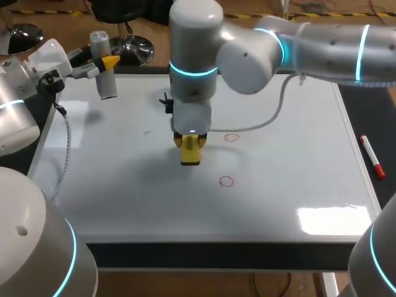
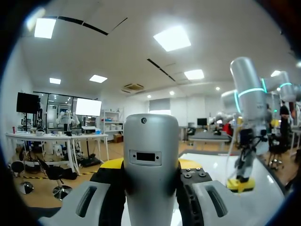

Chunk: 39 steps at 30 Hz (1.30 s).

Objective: Pick up the inspection probe, press it on each red-marked spot on the whiteboard one by one, put down the probe, pick up the eraser, and wipe off all the red marks.

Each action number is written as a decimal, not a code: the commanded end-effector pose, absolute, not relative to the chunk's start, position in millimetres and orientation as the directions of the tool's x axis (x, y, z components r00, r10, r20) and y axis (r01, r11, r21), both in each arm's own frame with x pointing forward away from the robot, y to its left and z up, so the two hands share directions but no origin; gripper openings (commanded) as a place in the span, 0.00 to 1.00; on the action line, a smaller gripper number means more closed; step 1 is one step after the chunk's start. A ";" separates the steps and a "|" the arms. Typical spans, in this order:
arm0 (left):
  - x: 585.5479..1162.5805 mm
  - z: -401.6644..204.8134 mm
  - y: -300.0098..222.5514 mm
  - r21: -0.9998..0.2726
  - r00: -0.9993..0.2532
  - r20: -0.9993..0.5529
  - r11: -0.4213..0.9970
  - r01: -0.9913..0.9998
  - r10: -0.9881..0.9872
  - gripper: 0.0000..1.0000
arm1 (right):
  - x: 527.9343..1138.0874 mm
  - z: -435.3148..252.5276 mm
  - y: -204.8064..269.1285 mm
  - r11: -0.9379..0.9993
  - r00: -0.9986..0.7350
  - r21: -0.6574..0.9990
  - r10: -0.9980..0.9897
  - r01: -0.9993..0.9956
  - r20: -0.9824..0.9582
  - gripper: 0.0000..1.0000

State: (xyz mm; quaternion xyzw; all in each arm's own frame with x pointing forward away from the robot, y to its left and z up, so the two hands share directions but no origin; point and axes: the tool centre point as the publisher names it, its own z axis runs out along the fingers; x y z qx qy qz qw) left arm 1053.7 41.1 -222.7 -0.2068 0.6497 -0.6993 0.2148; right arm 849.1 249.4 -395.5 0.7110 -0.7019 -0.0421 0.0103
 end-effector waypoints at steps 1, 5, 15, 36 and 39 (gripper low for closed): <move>1054.2 -222.7 40.5 -0.997 -0.821 0.009 -0.065 0.035 -0.571 0.00 | 849.8 -406.8 262.6 -0.030 0.028 0.078 -0.999 -0.996 -0.031 0.00; 1054.2 -222.7 40.5 -0.997 -0.821 0.009 -0.065 0.035 -0.571 0.00 | 847.2 -412.8 270.6 -0.051 0.048 0.071 -0.998 -0.996 -0.037 0.00; 1054.2 -222.7 40.5 -0.997 -0.821 0.009 -0.065 0.035 -0.571 0.00 | 845.7 -425.4 274.6 -0.074 0.072 0.077 -0.997 -0.994 -0.030 0.00; 1054.2 -222.7 40.5 -0.997 -0.821 0.009 -0.065 0.035 -0.571 0.00 | 844.6 -444.3 244.3 -0.038 0.039 0.107 -0.999 -0.994 0.006 0.00; 1054.2 -222.7 40.5 -0.997 -0.821 0.009 -0.065 0.035 -0.571 0.00 | 843.2 -448.2 236.0 -0.026 0.028 0.112 -0.999 -0.993 0.017 0.00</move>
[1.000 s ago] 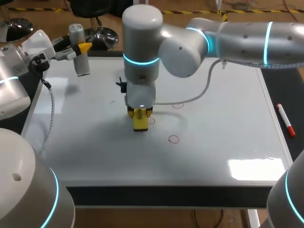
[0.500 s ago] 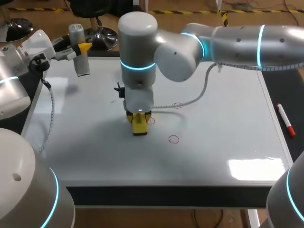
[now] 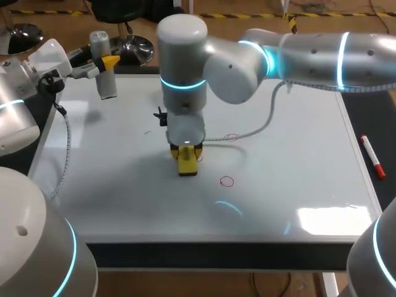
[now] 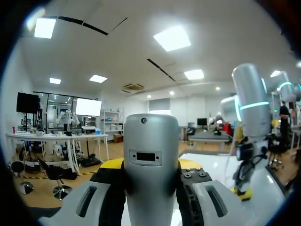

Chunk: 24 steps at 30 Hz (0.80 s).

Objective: Pick up the inspection probe, press it on each red-marked spot on the whiteboard one by one, put down the probe, pick up the eraser, and wipe off all the red marks.

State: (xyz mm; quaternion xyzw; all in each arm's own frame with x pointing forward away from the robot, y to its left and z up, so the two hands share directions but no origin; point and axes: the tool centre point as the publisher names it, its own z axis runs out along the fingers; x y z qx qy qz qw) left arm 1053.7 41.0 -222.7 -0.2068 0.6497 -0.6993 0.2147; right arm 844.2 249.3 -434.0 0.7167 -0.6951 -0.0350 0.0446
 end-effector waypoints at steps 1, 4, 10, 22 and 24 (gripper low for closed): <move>1054.2 -222.7 40.5 -0.997 -0.821 0.009 -0.065 0.035 -0.571 0.00 | 842.8 -449.5 233.3 -0.022 0.024 0.114 -1.000 -0.993 0.019 0.00; 1054.2 -222.7 40.5 -0.997 -0.821 0.009 -0.065 0.035 -0.571 0.00 | 841.0 -452.2 225.1 -0.012 0.015 0.120 -0.999 -0.993 0.028 0.00; 1054.2 -222.7 40.5 -0.997 -0.821 0.009 -0.065 0.035 -0.571 0.00 | 837.1 -455.4 209.9 0.010 -0.005 0.129 -0.999 -0.992 0.040 0.00; 1054.2 -222.7 40.5 -0.997 -0.821 0.009 -0.065 0.035 -0.571 0.00 | 839.2 -452.9 189.6 0.031 -0.023 0.121 -0.998 -0.992 0.062 0.00; 1054.2 -222.7 40.5 -0.997 -0.821 0.009 -0.065 0.035 -0.571 0.00 | 840.0 -451.4 189.3 0.032 -0.025 0.118 -0.998 -0.993 0.062 0.00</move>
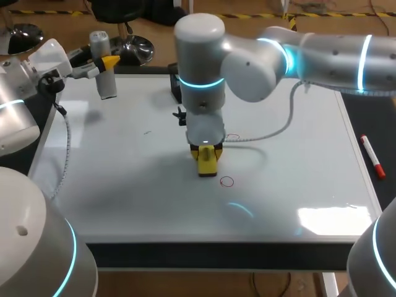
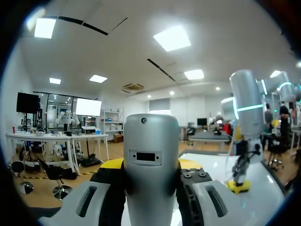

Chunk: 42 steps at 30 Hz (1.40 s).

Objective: Pick up the inspection probe, press it on each red-marked spot on the whiteboard one by one, put down the probe, pick up the eraser, and wipe off all the red marks.

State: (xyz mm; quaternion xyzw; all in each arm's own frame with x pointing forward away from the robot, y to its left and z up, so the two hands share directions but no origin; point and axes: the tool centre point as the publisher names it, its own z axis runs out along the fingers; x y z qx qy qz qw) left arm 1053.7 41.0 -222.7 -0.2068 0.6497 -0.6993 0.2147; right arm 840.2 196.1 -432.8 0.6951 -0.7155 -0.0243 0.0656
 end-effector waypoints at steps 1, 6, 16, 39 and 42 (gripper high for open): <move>1054.2 -222.7 40.5 -0.997 -0.821 0.009 -0.065 0.035 -0.571 0.00 | 840.4 -450.4 189.1 0.032 -0.025 0.115 -0.998 -0.993 0.062 0.00; 1054.2 -222.7 40.5 -0.997 -0.821 0.009 -0.065 0.035 -0.571 0.00 | 846.4 -426.8 188.1 0.060 -0.061 0.141 -0.998 -0.988 -0.005 0.00; 1054.2 -222.7 40.5 -0.997 -0.821 0.009 -0.065 0.035 -0.571 0.00 | 880.6 -355.3 190.6 -0.019 0.009 0.107 -0.996 -0.994 -0.091 0.00; 1054.2 -222.7 40.5 -0.997 -0.821 0.009 -0.065 0.035 -0.571 0.00 | 932.7 -351.8 111.6 0.061 -0.061 0.079 -0.998 -0.995 0.008 0.00; 1054.2 -222.7 40.5 -0.997 -0.821 0.009 -0.065 0.035 -0.571 0.00 | 941.6 -348.1 91.9 0.096 -0.095 0.064 -0.995 -0.993 0.011 0.00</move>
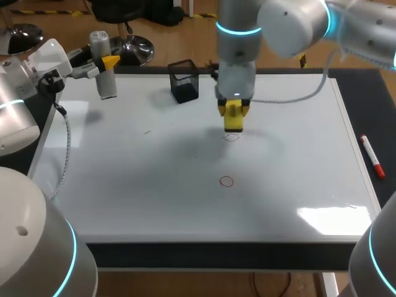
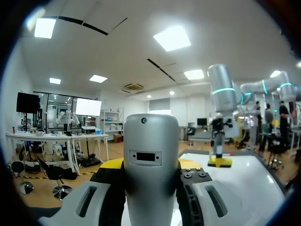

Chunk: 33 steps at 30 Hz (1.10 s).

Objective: Pick up the inspection probe, press it on each red-marked spot on the whiteboard one by one, put down the probe, pick up the eraser, and wipe off all the red marks.

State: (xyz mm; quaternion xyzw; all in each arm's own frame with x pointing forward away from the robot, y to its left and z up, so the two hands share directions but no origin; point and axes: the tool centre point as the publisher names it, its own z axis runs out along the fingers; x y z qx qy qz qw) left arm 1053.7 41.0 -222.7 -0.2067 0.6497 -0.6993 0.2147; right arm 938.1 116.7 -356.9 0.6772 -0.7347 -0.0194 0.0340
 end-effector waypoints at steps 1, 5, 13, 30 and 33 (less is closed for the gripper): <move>1054.2 -222.7 40.5 -0.997 -0.821 0.009 -0.065 0.035 -0.571 0.00 | 944.2 -347.7 85.5 0.112 -0.111 0.063 -0.994 -0.992 0.012 0.00; 1054.2 -222.7 40.5 -0.997 -0.821 0.009 -0.065 0.035 -0.571 0.00 | 955.1 -348.9 56.2 0.185 -0.183 0.062 -0.982 -0.981 0.039 0.00; 1054.2 -222.7 40.5 -0.997 -0.821 0.009 -0.065 0.035 -0.571 0.00 | 972.2 -355.9 1.3 0.322 -0.317 0.085 -0.946 -0.943 0.063 0.00; 1054.2 -222.7 40.5 -0.997 -0.821 0.009 -0.065 0.035 -0.571 0.00 | 978.1 -368.7 -88.2 0.507 -0.499 0.087 -0.861 -0.857 0.103 0.00; 1054.2 -222.7 40.5 -0.997 -0.821 0.009 -0.065 0.035 -0.571 0.00 | 979.8 -367.8 -101.6 0.532 -0.524 0.080 -0.846 -0.843 0.101 0.00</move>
